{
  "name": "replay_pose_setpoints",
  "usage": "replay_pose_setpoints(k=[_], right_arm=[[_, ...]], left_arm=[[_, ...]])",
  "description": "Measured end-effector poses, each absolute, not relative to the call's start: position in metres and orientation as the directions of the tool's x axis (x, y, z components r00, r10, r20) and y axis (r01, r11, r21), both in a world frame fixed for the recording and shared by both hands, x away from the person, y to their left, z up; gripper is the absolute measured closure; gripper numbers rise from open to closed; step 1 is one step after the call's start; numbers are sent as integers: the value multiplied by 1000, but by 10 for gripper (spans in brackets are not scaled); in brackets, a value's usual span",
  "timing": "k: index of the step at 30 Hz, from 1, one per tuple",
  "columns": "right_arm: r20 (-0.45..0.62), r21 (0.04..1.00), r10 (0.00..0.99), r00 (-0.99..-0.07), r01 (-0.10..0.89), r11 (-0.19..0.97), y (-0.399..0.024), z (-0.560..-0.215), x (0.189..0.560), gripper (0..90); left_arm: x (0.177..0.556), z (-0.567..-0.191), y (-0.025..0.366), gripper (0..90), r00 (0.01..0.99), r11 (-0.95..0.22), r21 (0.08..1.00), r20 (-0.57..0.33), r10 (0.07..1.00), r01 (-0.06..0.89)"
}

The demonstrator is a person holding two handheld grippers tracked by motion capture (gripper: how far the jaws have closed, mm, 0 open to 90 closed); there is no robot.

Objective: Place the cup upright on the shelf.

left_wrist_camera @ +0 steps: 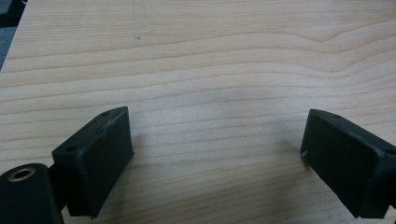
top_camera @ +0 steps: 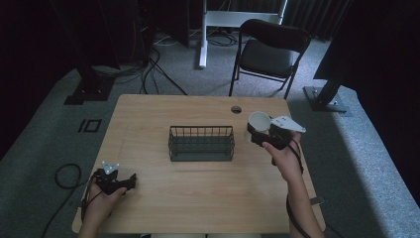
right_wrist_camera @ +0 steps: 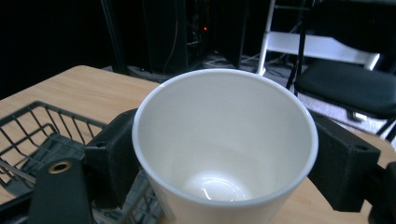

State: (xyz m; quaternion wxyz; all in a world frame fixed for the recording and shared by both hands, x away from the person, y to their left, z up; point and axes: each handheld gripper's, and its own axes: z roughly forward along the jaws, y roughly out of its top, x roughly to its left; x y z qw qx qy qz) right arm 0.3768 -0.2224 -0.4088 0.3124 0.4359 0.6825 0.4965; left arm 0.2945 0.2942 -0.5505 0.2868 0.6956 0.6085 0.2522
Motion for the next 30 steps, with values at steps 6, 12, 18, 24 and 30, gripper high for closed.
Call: replay_pose_setpoints(k=[6,12,18,24,30], right_arm=[[-3,962,890,-455,241,127,-210,-389,375,194],[-26,965,869,-495,215,151,-191,-376,375,193],[-17,965,841,-541,210,155,-169,-375,377,194],[-20,959,813,-582,219,181,-143,-382,379,194],[-22,954,792,-610,224,199,-120,-389,383,194]], left_arm=[[294,-550,294,93,132,-95,706,2,991,702],[295,-550,294,93,132,-94,706,1,991,702],[294,-550,294,93,132,-95,706,1,991,702],[294,-550,294,93,132,-95,706,1,991,702],[295,-550,294,93,132,-94,706,1,991,702]])
